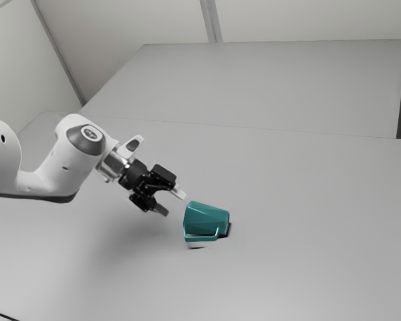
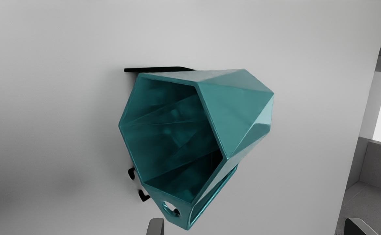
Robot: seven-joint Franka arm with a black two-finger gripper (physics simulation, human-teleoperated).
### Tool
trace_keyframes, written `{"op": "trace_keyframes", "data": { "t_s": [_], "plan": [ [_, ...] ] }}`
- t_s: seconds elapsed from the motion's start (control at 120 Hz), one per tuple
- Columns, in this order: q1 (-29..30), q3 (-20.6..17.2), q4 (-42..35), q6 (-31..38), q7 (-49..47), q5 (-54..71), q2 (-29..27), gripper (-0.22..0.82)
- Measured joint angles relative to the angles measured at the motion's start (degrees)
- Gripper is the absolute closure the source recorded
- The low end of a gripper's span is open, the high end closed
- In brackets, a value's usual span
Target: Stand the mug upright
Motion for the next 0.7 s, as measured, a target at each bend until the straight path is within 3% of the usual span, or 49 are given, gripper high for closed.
{"op": "trace_keyframes", "data": {
  "t_s": [0.225, 0.7],
  "plan": [
    [0.39, 0.00, 0.13, 1.55, 10.74, -5.26, 5.00, 0.00],
    [-0.66, -0.62, 1.12, 1.75, 26.74, -14.00, 10.13, 0.01]
  ]
}}
